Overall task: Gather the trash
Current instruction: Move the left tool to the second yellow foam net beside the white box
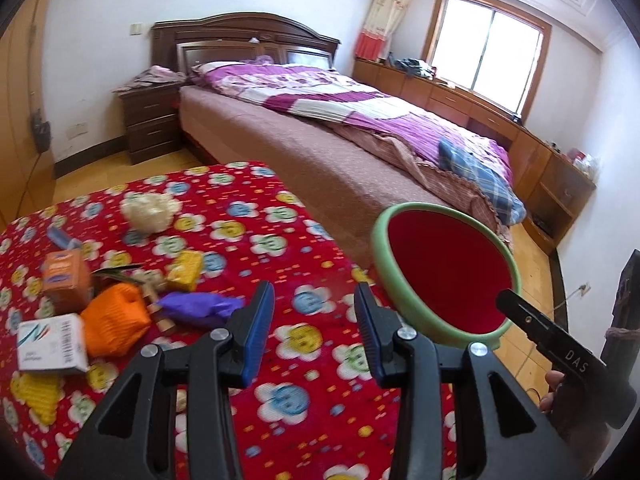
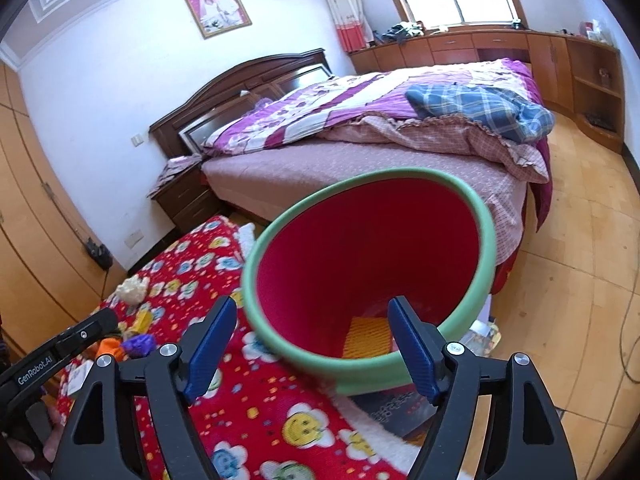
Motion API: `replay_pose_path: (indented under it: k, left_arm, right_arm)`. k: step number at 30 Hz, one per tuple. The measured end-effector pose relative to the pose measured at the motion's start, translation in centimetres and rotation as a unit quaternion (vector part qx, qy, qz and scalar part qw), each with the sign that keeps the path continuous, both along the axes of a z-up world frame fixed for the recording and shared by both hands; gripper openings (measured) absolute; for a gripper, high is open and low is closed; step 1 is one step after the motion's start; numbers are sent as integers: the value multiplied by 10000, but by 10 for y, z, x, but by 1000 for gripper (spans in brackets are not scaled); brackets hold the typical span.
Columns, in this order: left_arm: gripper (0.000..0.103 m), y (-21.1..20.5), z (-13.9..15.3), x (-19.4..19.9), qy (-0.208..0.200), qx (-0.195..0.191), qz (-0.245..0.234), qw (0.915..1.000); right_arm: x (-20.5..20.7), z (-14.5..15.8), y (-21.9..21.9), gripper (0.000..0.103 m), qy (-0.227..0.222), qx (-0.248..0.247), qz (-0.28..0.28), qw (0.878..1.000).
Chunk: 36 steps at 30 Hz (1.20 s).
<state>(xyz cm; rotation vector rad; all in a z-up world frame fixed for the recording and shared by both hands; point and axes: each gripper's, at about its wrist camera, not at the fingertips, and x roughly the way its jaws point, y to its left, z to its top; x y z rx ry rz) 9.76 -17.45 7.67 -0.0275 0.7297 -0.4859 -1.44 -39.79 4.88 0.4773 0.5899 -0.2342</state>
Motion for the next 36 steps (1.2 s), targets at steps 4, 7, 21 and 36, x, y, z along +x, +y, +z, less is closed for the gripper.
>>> replay_pose_path:
  k: [4, 7, 21, 36]
  left_arm:
    - [55, 20, 1, -4, -10, 45, 200, 9998]
    - [61, 36, 1, -7, -42, 66, 378, 9993]
    - [61, 109, -12, -11, 121, 156, 1057, 9942]
    - [61, 187, -32, -20, 278, 466, 1822, 9818]
  right_arm:
    - [0, 0, 13, 79, 34, 19, 107, 9999]
    - [0, 0, 24, 79, 65, 21, 211, 9998]
    - [2, -2, 69, 80, 174, -109, 703, 9973]
    - [9, -16, 100, 80, 325, -73, 1023, 9942]
